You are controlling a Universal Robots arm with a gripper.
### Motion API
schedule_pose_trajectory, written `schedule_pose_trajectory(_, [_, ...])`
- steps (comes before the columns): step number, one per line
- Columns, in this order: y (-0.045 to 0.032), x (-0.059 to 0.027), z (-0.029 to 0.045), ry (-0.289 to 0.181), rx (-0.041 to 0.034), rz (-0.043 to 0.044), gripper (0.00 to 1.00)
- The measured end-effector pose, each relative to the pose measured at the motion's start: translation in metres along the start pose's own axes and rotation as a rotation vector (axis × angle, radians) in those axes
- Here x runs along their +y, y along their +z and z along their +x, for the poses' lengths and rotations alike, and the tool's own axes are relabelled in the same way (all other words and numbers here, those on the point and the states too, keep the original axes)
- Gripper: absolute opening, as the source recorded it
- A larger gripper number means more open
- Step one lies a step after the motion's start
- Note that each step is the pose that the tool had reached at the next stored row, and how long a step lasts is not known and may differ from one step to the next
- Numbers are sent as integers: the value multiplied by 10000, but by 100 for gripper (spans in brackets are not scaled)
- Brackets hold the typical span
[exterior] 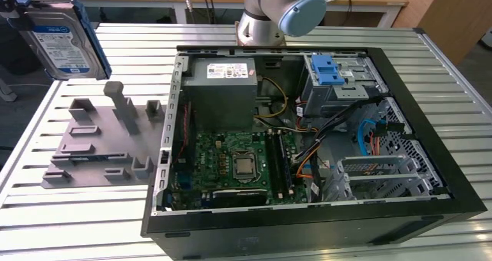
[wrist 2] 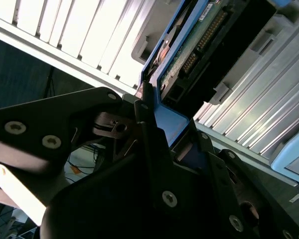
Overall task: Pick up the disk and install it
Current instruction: 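Pick up the disk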
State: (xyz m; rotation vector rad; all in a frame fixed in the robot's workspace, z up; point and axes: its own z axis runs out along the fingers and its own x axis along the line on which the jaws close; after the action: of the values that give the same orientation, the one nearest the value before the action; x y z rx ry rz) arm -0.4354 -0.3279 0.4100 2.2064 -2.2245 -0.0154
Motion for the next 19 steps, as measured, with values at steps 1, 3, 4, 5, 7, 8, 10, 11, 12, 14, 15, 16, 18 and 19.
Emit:
schedule_pose_trajectory(1, [0,0,0,0,0,0,36])
schedule_pose_trajectory(3, [0,0,0,0,0,0,36])
schedule_pose_trajectory(4, [-1,0,0,0,-1,1,36])
schedule_pose_trajectory(5, [-5,1,0,0,0,-1,36])
schedule_pose_trajectory(7, [-16,0,0,0,-1,1,36])
schedule_pose_trajectory(8, [-21,0,0,0,-1,0,36])
schedule_pose_trajectory(10, [-34,0,0,0,0,0,36])
schedule_pose_trajectory(11, [-43,0,0,2,0,-2,36])
schedule_pose_trajectory(12, [-47,0,0,7,-1,0,36])
schedule_pose_trajectory(14, [-58,1,0,11,-1,1,36])
schedule_pose_trajectory(15, [-67,1,0,12,0,0,36])
schedule_pose_trajectory(16, [-75,1,0,12,-1,0,36])
schedule_pose_trajectory(18, [-96,1,0,12,-1,0,36])
schedule_pose_trajectory(19, [-102,1,0,12,-1,1,36])
